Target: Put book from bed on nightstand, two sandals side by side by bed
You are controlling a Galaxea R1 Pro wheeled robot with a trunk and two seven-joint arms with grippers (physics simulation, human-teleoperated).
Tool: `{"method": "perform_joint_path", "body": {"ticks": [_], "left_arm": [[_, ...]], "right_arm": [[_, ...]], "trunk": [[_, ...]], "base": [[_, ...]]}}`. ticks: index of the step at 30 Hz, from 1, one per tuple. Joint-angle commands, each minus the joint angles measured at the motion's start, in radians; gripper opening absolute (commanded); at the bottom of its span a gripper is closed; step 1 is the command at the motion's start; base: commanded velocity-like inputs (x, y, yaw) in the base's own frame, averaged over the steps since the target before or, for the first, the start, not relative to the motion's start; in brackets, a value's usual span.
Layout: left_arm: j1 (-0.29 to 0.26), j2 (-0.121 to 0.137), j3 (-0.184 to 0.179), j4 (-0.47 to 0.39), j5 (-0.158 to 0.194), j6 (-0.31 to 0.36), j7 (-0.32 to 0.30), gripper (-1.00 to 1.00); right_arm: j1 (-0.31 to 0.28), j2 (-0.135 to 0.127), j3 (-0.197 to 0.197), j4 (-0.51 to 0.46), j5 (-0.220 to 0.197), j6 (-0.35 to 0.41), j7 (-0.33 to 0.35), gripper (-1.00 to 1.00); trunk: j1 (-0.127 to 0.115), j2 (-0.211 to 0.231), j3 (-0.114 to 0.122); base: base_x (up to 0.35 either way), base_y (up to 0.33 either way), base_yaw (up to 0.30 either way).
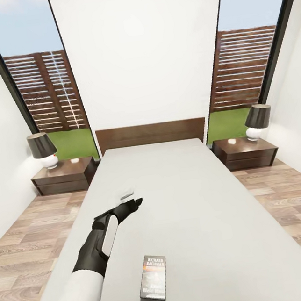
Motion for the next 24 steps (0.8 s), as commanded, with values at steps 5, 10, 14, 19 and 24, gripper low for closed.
{"method": "perform_joint_path", "body": {"ticks": [5,10,14,19,24], "left_arm": [[-0.003,-0.001,-0.008,0.083,0.027,-0.041,0.024,1.00],[-0.003,-0.001,-0.034,0.114,0.032,-0.048,0.031,1.00],[-0.003,-0.001,-0.039,0.129,0.032,-0.048,0.032,1.00],[-0.003,-0.001,-0.042,0.134,0.031,-0.048,0.031,1.00],[-0.003,-0.001,-0.044,0.133,0.031,-0.047,0.029,1.00]], "right_arm": [[-0.001,-0.001,-0.005,0.003,-0.003,0.004,0.005,1.00],[-0.002,-0.001,-0.005,0.003,-0.003,0.003,0.006,1.00],[-0.002,-0.001,-0.005,0.003,-0.003,0.002,0.006,1.00],[-0.002,-0.001,-0.005,0.003,-0.003,0.002,0.005,1.00],[-0.001,-0.001,-0.005,0.003,-0.003,0.002,0.005,1.00]], "trunk": [[0.000,-0.001,-0.008],[0.000,-0.001,-0.016],[0.000,-0.001,-0.022],[0.000,-0.001,-0.030],[0.000,-0.001,-0.038]], "base": [[0.000,0.000,0.000],[0.000,0.000,0.000],[0.000,0.000,0.000],[0.000,0.000,0.000],[0.000,0.000,0.000]]}}
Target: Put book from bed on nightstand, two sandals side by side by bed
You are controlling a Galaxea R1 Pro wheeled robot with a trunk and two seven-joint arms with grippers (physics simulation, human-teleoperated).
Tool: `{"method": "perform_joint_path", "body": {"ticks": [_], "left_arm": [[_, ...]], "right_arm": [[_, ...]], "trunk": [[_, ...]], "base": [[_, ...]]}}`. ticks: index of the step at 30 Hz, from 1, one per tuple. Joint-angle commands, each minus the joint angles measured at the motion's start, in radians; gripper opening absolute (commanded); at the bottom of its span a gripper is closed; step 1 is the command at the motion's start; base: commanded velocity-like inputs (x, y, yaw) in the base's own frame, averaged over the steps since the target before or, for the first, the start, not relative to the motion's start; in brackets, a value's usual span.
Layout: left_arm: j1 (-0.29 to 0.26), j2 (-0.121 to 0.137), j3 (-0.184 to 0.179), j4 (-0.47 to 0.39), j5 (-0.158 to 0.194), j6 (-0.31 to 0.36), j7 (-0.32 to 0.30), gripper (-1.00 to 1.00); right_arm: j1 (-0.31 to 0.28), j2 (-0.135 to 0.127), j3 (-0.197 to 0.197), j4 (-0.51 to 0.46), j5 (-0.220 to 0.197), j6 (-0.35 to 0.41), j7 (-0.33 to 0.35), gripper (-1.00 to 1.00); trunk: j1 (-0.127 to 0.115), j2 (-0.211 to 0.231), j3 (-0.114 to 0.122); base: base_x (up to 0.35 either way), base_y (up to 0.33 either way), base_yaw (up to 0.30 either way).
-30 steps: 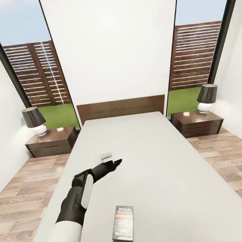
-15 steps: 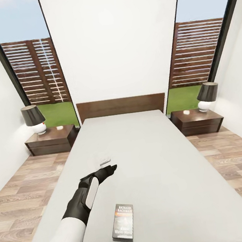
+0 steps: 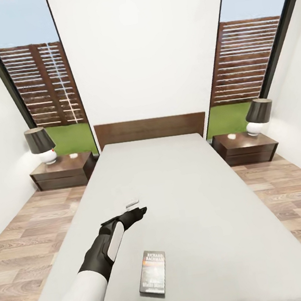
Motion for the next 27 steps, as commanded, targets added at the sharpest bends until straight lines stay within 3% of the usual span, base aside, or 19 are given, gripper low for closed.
{"method": "perform_joint_path", "body": {"ticks": [1,3,5,6,9,10,11,19,27], "left_arm": [[-0.001,0.000,0.000,-0.001,0.005,0.005,0.000,1.00],[-0.001,0.000,-0.005,-0.001,0.005,0.005,-0.001,1.00],[-0.001,0.000,-0.035,-0.001,0.005,0.005,-0.003,1.00],[-0.001,0.000,-0.075,-0.001,0.006,0.005,-0.005,1.00],[-0.001,0.000,-0.134,0.000,0.009,0.005,-0.006,1.00],[-0.001,0.000,-0.196,0.000,0.011,0.005,-0.008,1.00],[-0.001,0.000,-0.207,0.001,0.011,0.005,-0.015,1.00],[-0.001,0.000,-0.221,0.002,0.012,0.006,-0.156,1.00],[-0.001,0.000,-0.222,0.002,0.006,0.001,-0.166,1.00]], "right_arm": [[-0.001,-0.001,-0.005,0.003,-0.003,0.002,0.004,1.00],[-0.001,-0.001,-0.005,0.003,-0.003,0.002,0.004,1.00],[-0.001,-0.001,-0.005,0.003,-0.003,0.002,0.003,1.00],[-0.001,-0.001,-0.005,0.003,-0.003,0.002,0.004,1.00],[-0.001,-0.001,-0.005,0.003,-0.003,0.001,0.004,1.00],[-0.001,-0.001,-0.005,0.003,-0.003,0.002,0.004,1.00],[-0.001,-0.001,-0.005,0.003,-0.003,0.002,0.004,1.00],[-0.002,-0.001,-0.005,0.003,-0.003,0.002,0.003,1.00],[-0.001,-0.001,-0.005,0.003,-0.003,0.002,0.003,1.00]], "trunk": [[0.000,-0.001,-0.003],[0.000,-0.001,-0.006],[0.000,-0.001,-0.009],[0.000,-0.001,-0.011],[0.000,-0.001,-0.015],[0.000,-0.001,-0.017],[0.000,-0.001,-0.019],[0.000,-0.001,-0.031],[0.000,-0.001,-0.044]], "base": [[0.000,0.000,0.000],[0.000,0.000,0.000],[0.000,0.000,0.000],[0.000,0.000,0.000],[0.000,0.000,0.000],[0.000,0.000,0.000],[0.000,0.000,0.000],[0.000,0.000,0.000],[0.000,0.000,0.000]]}}
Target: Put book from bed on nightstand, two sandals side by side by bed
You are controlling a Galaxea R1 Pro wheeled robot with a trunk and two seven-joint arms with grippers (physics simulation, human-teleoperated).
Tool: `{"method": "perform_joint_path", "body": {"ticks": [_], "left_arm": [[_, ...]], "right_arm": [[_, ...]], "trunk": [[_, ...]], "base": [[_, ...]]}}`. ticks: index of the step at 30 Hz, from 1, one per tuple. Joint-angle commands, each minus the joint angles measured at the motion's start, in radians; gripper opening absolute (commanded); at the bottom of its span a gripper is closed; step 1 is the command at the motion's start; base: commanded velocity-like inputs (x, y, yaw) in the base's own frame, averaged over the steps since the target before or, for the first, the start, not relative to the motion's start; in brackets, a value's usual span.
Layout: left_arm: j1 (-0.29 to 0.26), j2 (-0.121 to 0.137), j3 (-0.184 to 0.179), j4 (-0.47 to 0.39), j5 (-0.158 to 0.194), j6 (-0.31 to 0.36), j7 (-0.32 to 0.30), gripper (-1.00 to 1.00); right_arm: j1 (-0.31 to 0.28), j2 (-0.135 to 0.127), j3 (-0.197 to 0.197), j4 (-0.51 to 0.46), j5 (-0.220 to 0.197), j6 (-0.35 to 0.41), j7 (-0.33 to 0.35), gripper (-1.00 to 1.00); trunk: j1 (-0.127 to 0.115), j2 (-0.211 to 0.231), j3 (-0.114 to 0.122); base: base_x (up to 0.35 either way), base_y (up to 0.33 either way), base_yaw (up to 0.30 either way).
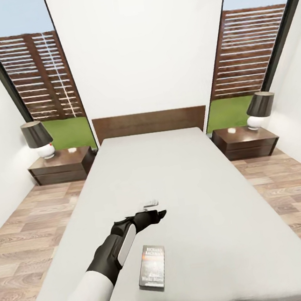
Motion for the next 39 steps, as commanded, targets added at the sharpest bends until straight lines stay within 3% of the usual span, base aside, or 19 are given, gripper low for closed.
{"method": "perform_joint_path", "body": {"ticks": [1,39], "left_arm": [[-0.001,0.000,0.000,-0.001,0.004,0.004,-0.001,1.00],[-0.001,0.000,0.009,-0.005,0.004,0.002,-0.001,1.00]], "right_arm": [[-0.001,-0.001,-0.005,0.003,-0.003,0.002,0.003,1.00],[-0.001,-0.001,-0.005,0.003,-0.003,0.002,0.003,1.00]], "trunk": [[0.000,-0.001,-0.003],[0.000,-0.001,-0.062]], "base": [[0.000,0.000,0.000],[0.006,-0.013,0.000]]}}
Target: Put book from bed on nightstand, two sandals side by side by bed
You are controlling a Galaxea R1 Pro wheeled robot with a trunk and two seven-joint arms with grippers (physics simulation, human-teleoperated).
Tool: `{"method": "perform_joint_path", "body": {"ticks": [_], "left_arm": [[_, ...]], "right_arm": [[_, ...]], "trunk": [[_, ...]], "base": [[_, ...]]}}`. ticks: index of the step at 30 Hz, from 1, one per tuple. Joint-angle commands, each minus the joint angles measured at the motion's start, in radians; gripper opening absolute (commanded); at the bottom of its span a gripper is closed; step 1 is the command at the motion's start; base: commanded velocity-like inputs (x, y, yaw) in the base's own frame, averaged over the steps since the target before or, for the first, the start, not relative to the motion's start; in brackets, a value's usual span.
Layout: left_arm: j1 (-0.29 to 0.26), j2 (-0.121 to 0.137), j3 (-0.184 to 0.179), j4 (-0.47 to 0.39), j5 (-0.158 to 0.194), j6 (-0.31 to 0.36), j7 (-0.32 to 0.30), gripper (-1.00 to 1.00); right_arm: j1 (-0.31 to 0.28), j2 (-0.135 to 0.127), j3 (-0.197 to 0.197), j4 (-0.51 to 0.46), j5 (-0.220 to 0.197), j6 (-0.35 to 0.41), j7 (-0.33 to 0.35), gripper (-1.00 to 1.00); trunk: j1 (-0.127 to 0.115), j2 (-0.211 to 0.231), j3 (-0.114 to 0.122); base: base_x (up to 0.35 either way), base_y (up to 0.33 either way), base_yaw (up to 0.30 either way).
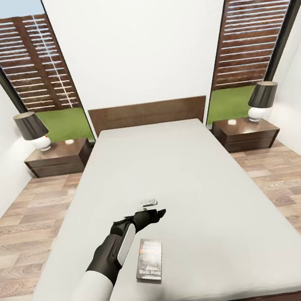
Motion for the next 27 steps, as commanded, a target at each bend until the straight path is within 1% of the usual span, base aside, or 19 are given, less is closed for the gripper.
{"method": "perform_joint_path", "body": {"ticks": [1,13,20,27], "left_arm": [[-0.001,0.000,0.000,-0.001,0.004,0.006,0.000,1.00],[-0.001,0.000,0.001,-0.002,0.005,0.004,0.000,1.00],[-0.001,0.000,0.001,-0.002,0.006,0.004,0.000,1.00],[-0.001,0.000,0.002,-0.002,0.006,0.004,0.000,1.00]], "right_arm": [[-0.001,-0.001,-0.005,0.003,-0.003,0.002,0.004,1.00],[-0.001,-0.001,-0.005,0.003,-0.003,0.002,0.004,1.00],[-0.001,-0.001,-0.005,0.003,-0.003,0.002,0.005,1.00],[-0.001,-0.001,-0.005,0.003,-0.003,0.002,0.005,1.00]], "trunk": [[0.000,-0.001,-0.003],[0.000,-0.001,-0.021],[0.000,-0.001,-0.032],[0.000,-0.001,-0.043]], "base": [[0.000,0.000,0.000],[0.000,-0.003,0.000],[0.000,-0.186,0.000],[0.000,-0.042,0.000]]}}
